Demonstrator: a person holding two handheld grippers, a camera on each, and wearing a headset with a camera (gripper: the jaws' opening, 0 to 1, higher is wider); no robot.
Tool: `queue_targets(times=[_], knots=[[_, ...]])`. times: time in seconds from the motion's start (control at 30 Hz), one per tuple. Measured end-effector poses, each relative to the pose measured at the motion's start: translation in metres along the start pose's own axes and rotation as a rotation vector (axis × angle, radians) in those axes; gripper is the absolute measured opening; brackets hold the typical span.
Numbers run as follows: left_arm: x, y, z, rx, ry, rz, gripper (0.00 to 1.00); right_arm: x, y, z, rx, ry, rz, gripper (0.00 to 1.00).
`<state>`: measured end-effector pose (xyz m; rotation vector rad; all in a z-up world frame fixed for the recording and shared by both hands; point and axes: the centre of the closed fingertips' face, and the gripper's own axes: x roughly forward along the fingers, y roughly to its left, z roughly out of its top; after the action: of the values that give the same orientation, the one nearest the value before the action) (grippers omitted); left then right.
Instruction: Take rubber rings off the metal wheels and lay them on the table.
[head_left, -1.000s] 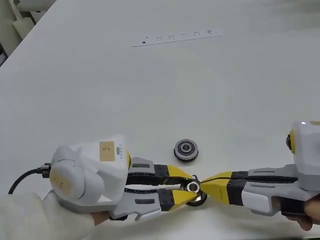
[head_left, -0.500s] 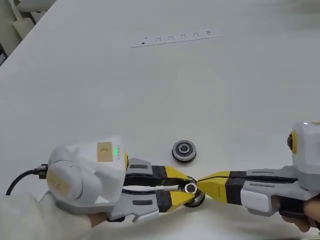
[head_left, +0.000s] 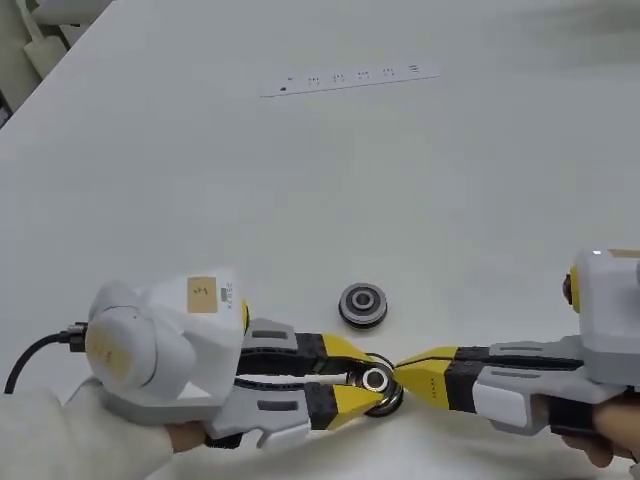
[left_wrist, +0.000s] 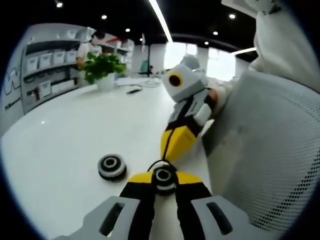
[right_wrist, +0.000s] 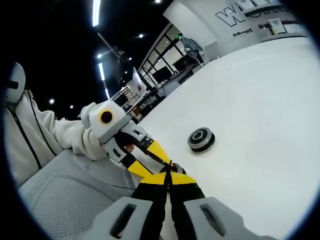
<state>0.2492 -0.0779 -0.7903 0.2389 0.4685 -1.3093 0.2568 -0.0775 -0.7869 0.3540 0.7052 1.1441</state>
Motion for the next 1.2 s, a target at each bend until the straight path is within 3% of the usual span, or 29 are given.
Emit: queue_targets(times=[0.27, 0.57, 0.97, 1.07, 1.13, 1.2], knots=[[-0.003, 0.0, 0.0, -0.024, 0.028, 0.0, 0.2, 0.0, -0.001, -0.003, -0.002, 0.017, -0.013, 0.0], [-0.017, -0.008, 0.016, -0.006, 0.019, -0.002, 0.29, -0.005, 0.007, 0.003, -0.001, -0.002, -0.007, 0.0], [-0.035, -0.012, 0.047, 0.025, -0.017, 0.019, 0.54, -0.02, 0.021, 0.018, -0.021, -0.054, -0.026, 0.0], [-0.043, -0.007, 0.044, 0.036, 0.026, 0.057, 0.63, -0.024, 0.028, 0.022, -0.022, -0.068, -0.028, 0.0], [-0.049, -0.005, 0.046, 0.059, 0.033, 0.083, 0.7, -0.028, 0.032, 0.025, -0.026, -0.075, -0.033, 0.0], [-0.06, -0.007, 0.052, 0.064, 0.015, 0.09, 0.75, -0.031, 0.036, 0.028, -0.031, -0.081, -0.037, 0.0]])
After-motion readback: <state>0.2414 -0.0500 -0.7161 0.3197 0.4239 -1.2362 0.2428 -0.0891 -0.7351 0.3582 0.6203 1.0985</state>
